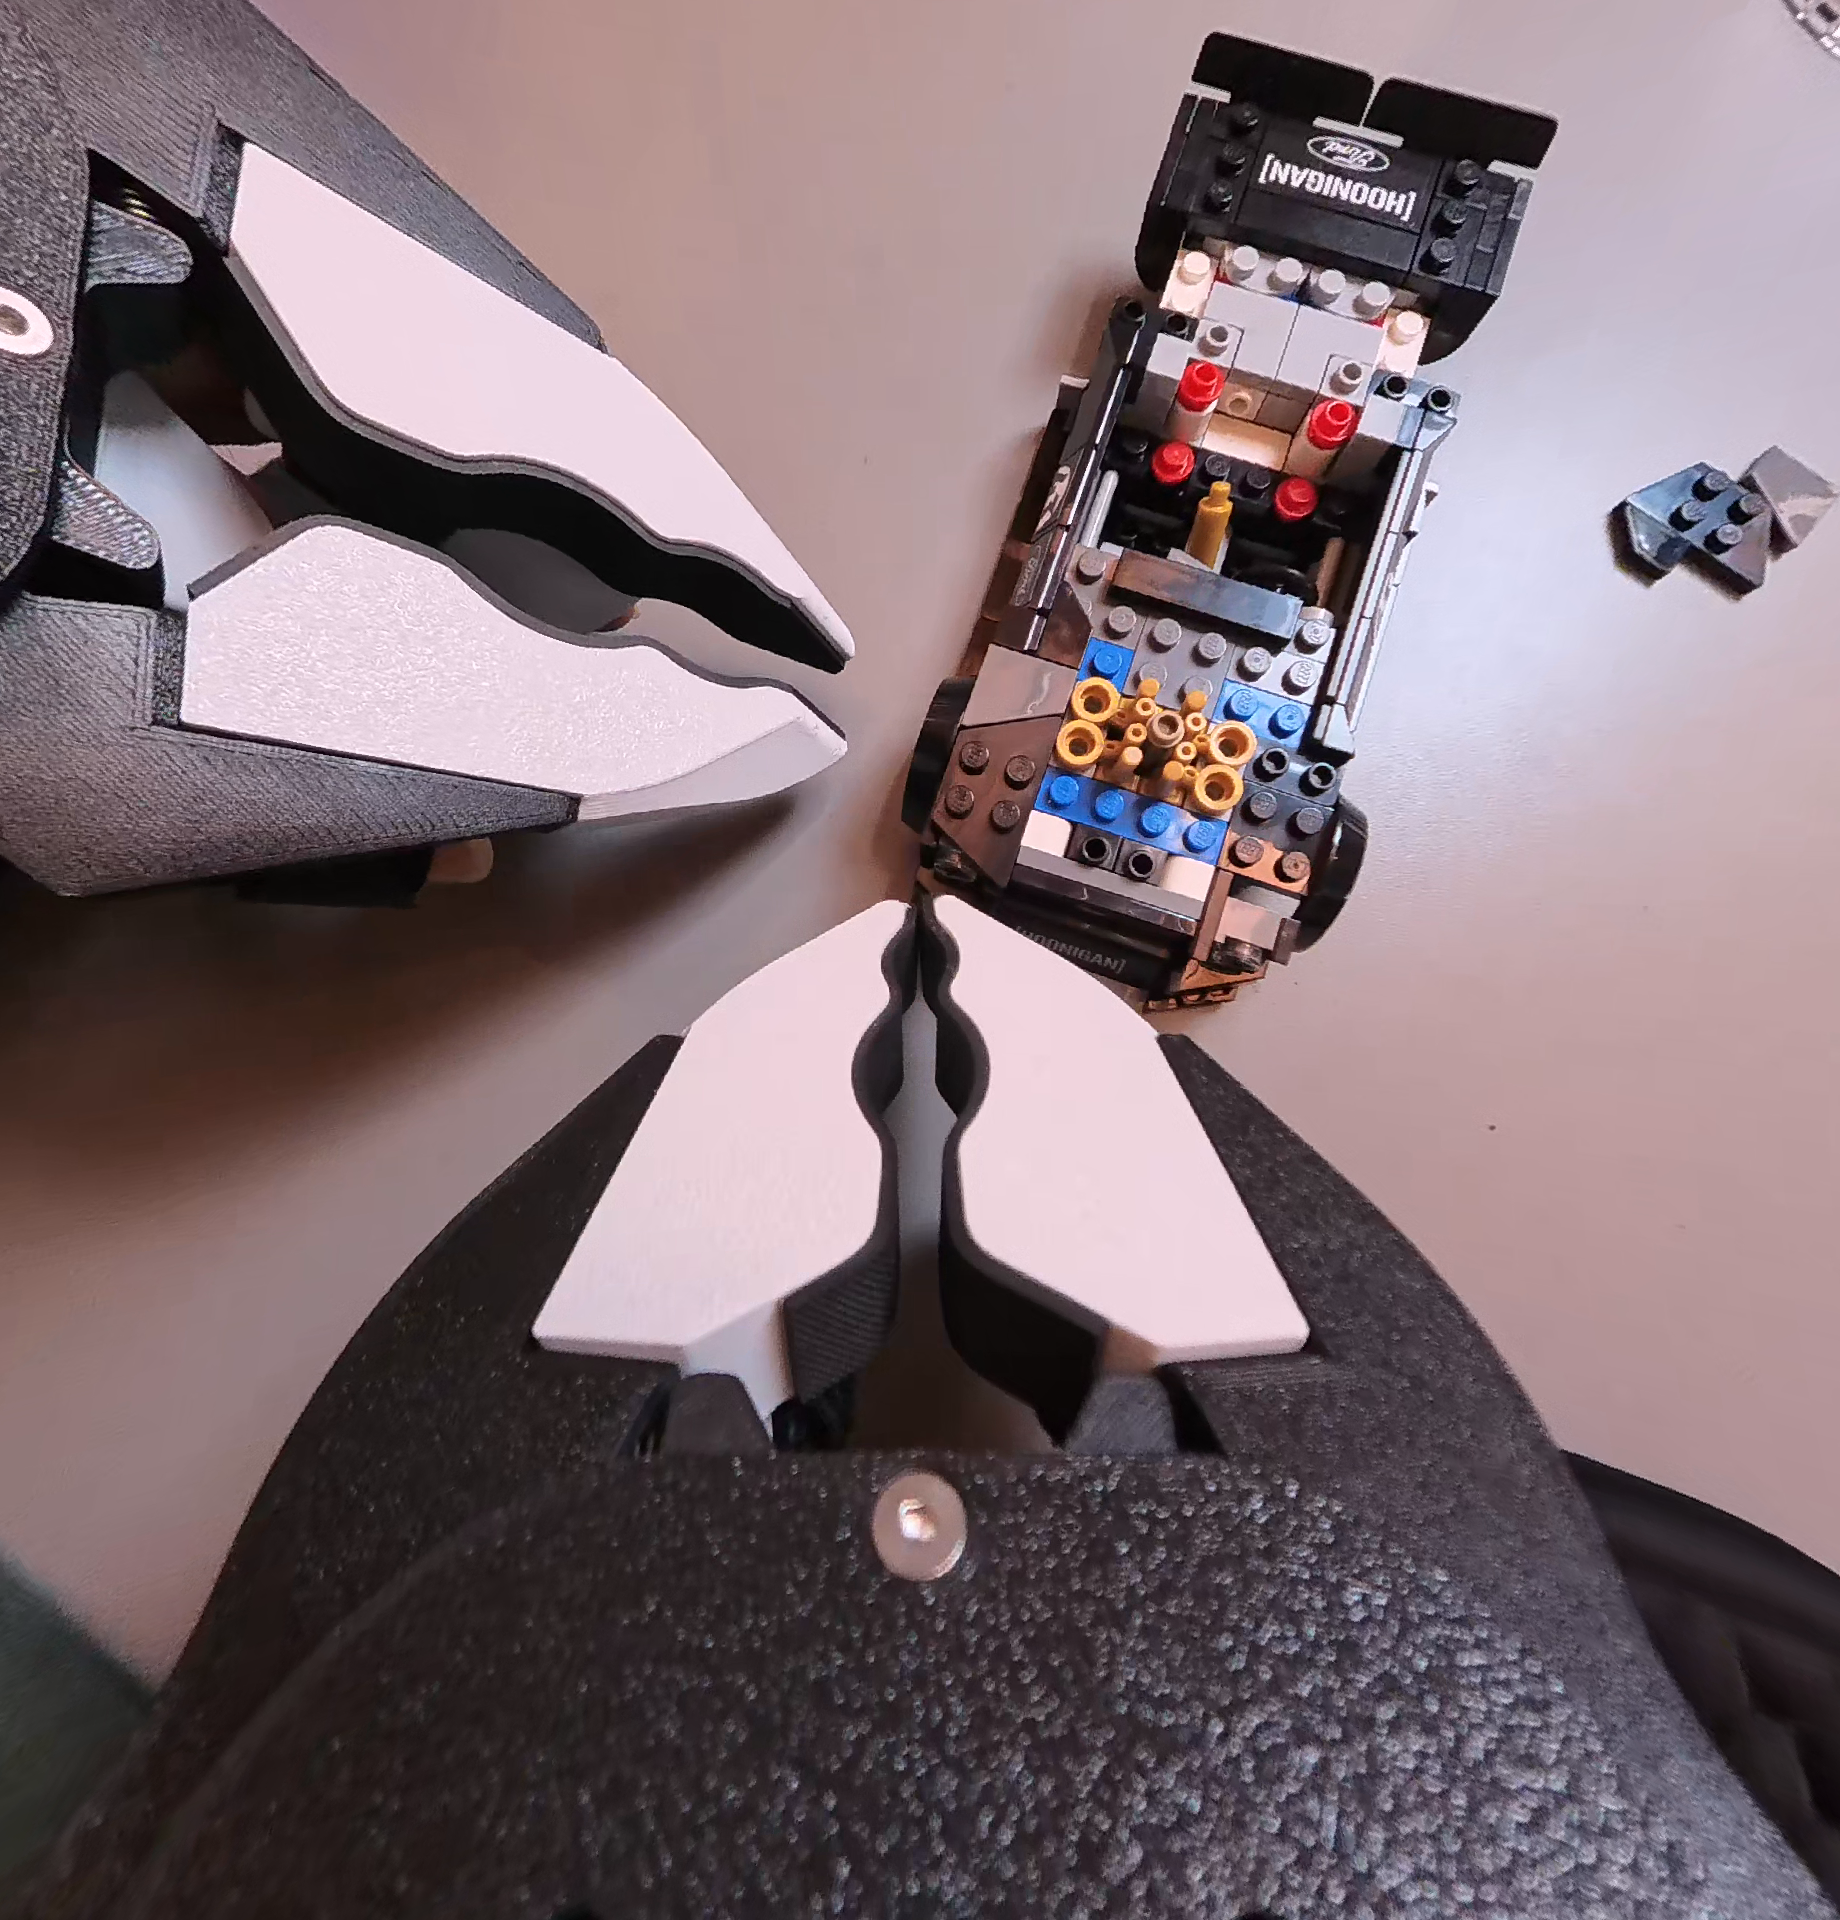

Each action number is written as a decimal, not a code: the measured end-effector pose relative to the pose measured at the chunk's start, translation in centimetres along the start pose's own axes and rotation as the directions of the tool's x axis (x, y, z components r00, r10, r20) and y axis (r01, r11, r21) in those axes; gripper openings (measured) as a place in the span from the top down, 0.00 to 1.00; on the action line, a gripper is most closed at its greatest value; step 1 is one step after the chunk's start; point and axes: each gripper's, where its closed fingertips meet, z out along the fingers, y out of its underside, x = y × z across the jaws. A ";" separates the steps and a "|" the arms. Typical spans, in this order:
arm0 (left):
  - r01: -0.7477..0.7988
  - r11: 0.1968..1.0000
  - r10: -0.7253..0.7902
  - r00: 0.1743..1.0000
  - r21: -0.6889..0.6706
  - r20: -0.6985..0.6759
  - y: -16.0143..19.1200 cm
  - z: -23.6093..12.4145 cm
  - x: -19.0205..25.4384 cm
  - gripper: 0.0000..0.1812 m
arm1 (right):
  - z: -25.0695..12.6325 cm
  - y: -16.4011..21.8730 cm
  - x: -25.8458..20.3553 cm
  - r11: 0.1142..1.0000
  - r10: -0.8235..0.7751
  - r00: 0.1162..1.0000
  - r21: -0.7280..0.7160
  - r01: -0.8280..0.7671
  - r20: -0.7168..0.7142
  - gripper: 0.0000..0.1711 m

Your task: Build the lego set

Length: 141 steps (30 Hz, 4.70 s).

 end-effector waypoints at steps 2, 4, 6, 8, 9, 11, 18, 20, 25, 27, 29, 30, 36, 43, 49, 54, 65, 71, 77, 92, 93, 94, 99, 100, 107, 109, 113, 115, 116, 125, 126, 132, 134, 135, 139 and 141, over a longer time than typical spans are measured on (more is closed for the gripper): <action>-0.001 1.000 0.001 1.000 -0.001 0.000 0.0 0.0 0.0 0.93 | 0.0 0.0 0.0 1.000 -0.002 1.000 0.002 0.002 0.000 1.00; -0.003 1.000 0.003 1.000 0.000 -0.001 0.0 0.0 0.1 0.93 | -0.1 0.0 -0.1 1.000 -0.005 1.000 0.005 0.005 0.000 1.00; -0.003 1.000 0.003 1.000 0.000 -0.001 0.0 0.1 0.1 0.93 | -0.1 0.0 -0.1 1.000 -0.006 1.000 0.006 0.006 0.000 1.00; -0.003 1.000 0.003 1.000 -0.002 -0.002 0.0 0.1 0.1 0.93 | -0.1 0.0 -0.1 1.000 -0.007 1.000 0.007 0.007 0.001 1.00; -0.003 1.000 0.003 1.000 -0.003 -0.002 0.1 0.1 0.1 0.93 | -0.1 0.0 -0.1 1.000 -0.008 1.000 0.008 0.008 0.001 1.00; -0.003 1.000 0.003 1.000 -0.004 -0.004 0.1 0.1 0.1 0.93 | -0.2 -0.1 -0.1 1.000 -0.010 1.000 0.011 0.010 0.002 1.00; -0.007 1.000 0.007 1.000 0.001 -0.005 0.0 0.1 0.2 0.93 | -0.6 -0.3 -0.3 0.999 -0.025 1.000 0.024 0.025 0.011 1.00; -0.008 1.000 0.008 1.000 0.006 -0.008 -0.1 0.1 0.2 0.92 | -1.7 -1.1 0.0 0.996 -0.056 0.998 0.073 0.055 0.012 1.00; -0.004 0.999 0.005 0.999 0.032 -0.036 -0.5 0.0 0.6 0.86 | -4.9 -2.9 4.3 0.966 -0.181 0.983 0.196 0.171 0.035 0.73; -0.019 0.999 0.021 0.999 0.047 -0.046 -0.7 0.1 0.9 0.81 | -4.0 -1.6 5.2 0.967 -0.235 0.965 0.130 0.220 0.118 0.56; -0.037 0.998 0.040 0.998 0.052 -0.055 -0.7 0.2 1.2 0.77 | -2.7 -0.7 5.7 0.965 -0.260 0.947 0.096 0.245 0.187 0.52; -0.040 0.997 0.043 0.997 0.061 -0.063 -0.9 0.2 1.4 0.76 | -2.1 -0.3 5.6 0.965 -0.264 0.938 0.069 0.255 0.226 0.50; 0.002 0.994 0.008 0.996 0.112 -0.094 -1.6 -0.2 1.2 0.70 | 0.7 0.0 4.1 0.951 -0.294 0.910 -0.006 0.309 0.293 0.56; 0.031 0.996 -0.024 0.997 0.081 -0.077 -0.6 -0.2 -0.3 0.70 | 0.5 -0.9 2.3 0.953 -0.298 0.901 0.053 0.297 0.314 0.65; 0.010 0.997 -0.005 0.998 0.074 -0.070 -0.5 0.1 -0.1 0.73 | 1.3 -0.2 3.7 0.953 -0.295 0.906 0.020 0.303 0.303 0.66; -0.005 0.998 0.007 0.999 0.059 -0.034 -0.2 0.0 -1.0 0.74 | 1.6 -0.6 2.5 0.922 -0.379 0.874 0.040 0.385 0.303 0.73; 0.072 0.996 -0.066 0.993 0.053 -0.096 0.6 -1.4 -2.6 0.70 | 1.7 -1.5 -0.3 0.919 -0.394 0.846 0.145 0.367 0.359 0.75; 0.075 0.993 -0.068 0.995 0.088 -0.073 0.1 -1.8 -3.3 0.69 | 1.6 -1.9 -1.2 0.896 -0.442 0.822 0.214 0.388 0.359 0.74; 0.091 0.984 -0.085 0.995 0.153 -0.046 -0.9 -2.6 -4.1 0.70 | 1.1 -2.6 -2.3 0.886 -0.456 0.799 0.287 0.364 0.393 0.74; 0.070 0.911 -0.075 0.997 0.407 -0.003 -4.6 -5.6 -4.3 0.93 | -2.8 -7.2 1.2 0.769 -0.428 0.883 0.590 0.244 0.194 0.84; 0.068 0.903 -0.074 0.997 0.424 -0.003 -4.8 -5.8 -4.3 0.97 | -3.1 -7.5 1.5 0.746 -0.439 0.886 0.610 0.267 0.150 0.89; 0.067 0.895 -0.072 0.997 0.441 -0.005 -4.9 -6.0 -4.3 1.00 | -3.3 -7.7 1.7 0.724 -0.448 0.887 0.626 0.290 0.107 0.93; 0.035 0.853 -0.072 0.996 0.520 0.051 -5.8 -7.1 -4.9 1.00 | -4.0 -8.4 2.1 0.639 -0.478 0.878 0.678 0.363 -0.020 1.00; 0.026 0.845 -0.073 0.995 0.534 0.068 -6.0 -7.3 -5.1 1.00 | -4.2 -8.4 2.2 0.631 -0.475 0.880 0.685 0.364 -0.031 1.00; -0.002 0.809 -0.075 0.991 0.587 0.107 -6.5 -7.9 -5.7 1.00 | -4.6 -8.4 1.8 0.682 -0.423 0.902 0.686 0.252 0.089 1.00; 0.016 0.808 -0.082 0.993 0.589 0.085 -6.5 -7.8 -5.5 1.00 | -4.4 -8.4 2.5 0.688 -0.408 0.910 0.678 0.260 0.066 1.00; 0.032 0.822 -0.080 0.995 0.569 0.060 -6.4 -7.4 -5.0 1.00 | -4.2 -8.6 3.5 0.702 -0.374 0.927 0.663 0.260 0.033 1.00; 0.016 0.826 -0.071 0.995 0.563 0.076 -6.4 -7.4 -5.0 1.00 | -4.0 -8.6 4.3 0.717 -0.347 0.938 0.650 0.252 0.019 1.00; 0.005 0.828 -0.066 0.994 0.560 0.088 -6.4 -7.4 -5.0 1.00 | -3.7 -8.5 5.0 0.729 -0.336 0.942 0.634 0.256 0.006 1.00; -0.018 0.843 -0.035 0.995 0.537 0.089 -6.3 -6.8 -4.3 1.00 | 1.3 -6.7 14.4 0.930 -0.288 0.955 0.257 0.263 0.064 0.76; -0.024 0.848 -0.027 0.996 0.529 0.089 -6.2 -6.6 -4.2 1.00 | 2.6 -5.9 14.9 0.952 -0.271 0.957 0.172 0.252 0.102 0.70; -0.071 0.865 0.010 0.992 0.497 0.124 -5.8 -6.2 -4.2 1.00 | 5.6 -5.7 15.7 0.968 -0.251 0.955 0.036 0.249 0.157 0.68; -0.059 0.866 0.003 0.994 0.497 0.112 -5.8 -6.1 -4.3 1.00 | 5.8 -5.8 16.1 0.969 -0.243 0.956 0.000 0.246 0.163 0.71; -0.050 0.865 -0.001 0.995 0.499 0.102 -5.8 -6.1 -4.3 1.00 | 5.9 -5.9 16.3 0.970 -0.235 0.958 -0.016 0.241 0.165 0.74; -0.040 0.868 -0.001 0.997 0.494 0.083 -5.7 -5.9 -4.1 1.00 | 6.1 -6.2 16.7 0.966 -0.248 0.952 -0.030 0.257 0.180 0.77; -0.048 0.869 0.007 0.996 0.493 0.085 -5.7 -6.0 -3.9 1.00 | 6.3 -6.4 17.0 0.966 -0.247 0.953 -0.028 0.255 0.178 0.78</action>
